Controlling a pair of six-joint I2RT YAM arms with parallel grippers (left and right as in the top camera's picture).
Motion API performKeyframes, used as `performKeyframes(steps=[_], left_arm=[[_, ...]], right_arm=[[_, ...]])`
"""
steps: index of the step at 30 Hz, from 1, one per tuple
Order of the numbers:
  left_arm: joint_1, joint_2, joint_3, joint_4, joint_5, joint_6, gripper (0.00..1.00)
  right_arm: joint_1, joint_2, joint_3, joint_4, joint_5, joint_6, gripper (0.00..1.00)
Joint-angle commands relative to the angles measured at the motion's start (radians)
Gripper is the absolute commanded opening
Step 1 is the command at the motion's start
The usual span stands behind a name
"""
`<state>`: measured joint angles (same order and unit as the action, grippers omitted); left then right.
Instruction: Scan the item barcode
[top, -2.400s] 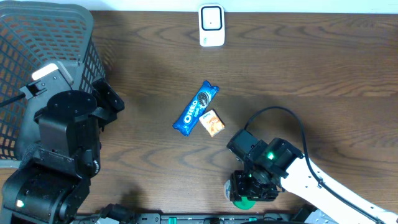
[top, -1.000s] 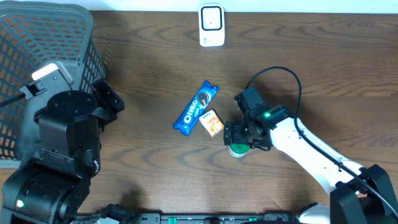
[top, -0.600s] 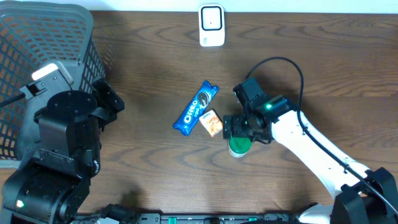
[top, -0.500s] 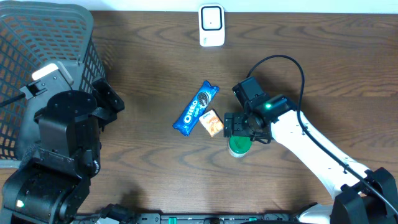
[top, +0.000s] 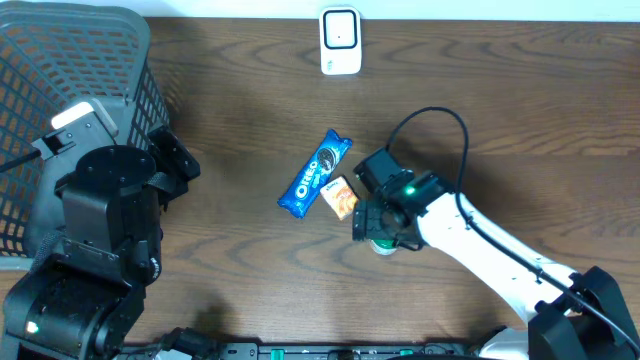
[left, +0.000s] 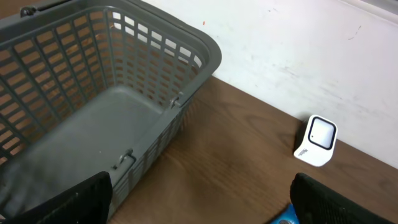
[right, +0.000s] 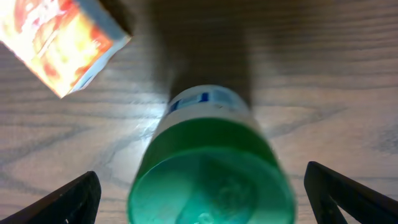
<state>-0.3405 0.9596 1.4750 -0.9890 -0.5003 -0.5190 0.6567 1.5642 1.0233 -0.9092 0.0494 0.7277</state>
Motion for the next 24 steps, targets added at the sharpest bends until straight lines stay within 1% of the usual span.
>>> performKeyframes(steps=[1,4,8,13,17,20,24], left_arm=[[0.005,0.000,0.003,-0.002,-0.013,0.014,0.91],[0.005,0.000,0.003,-0.002,-0.013,0.014,0.91],[0.005,0.000,0.003,-0.002,-0.013,0.014,0.92],[0.005,0.000,0.003,-0.002,-0.013,0.014,0.91],[0.005,0.000,0.003,-0.002,-0.013,0.014,0.91],[0.005,0.000,0.003,-0.002,-0.013,0.014,0.92],[0.005,0.000,0.003,-0.002,-0.013,0.014,0.91]], right_arm=[[0.025,0.005,-0.015,0.003,0.068,0.040,0.99],[0.025,0.005,-0.063,0.040,0.073,0.046,0.99],[0.025,0.005,-0.151,0.130,0.073,0.037,0.99],[0.024,0.005,-0.184,0.206,0.073,-0.008,0.99],[0.023,0.007,-0.206,0.264,0.075,-0.023,0.87],[0.023,0.027,-0.227,0.305,0.062,-0.029,0.83],[0.023,0.067,-0.228,0.308,0.026,-0.030,0.79]])
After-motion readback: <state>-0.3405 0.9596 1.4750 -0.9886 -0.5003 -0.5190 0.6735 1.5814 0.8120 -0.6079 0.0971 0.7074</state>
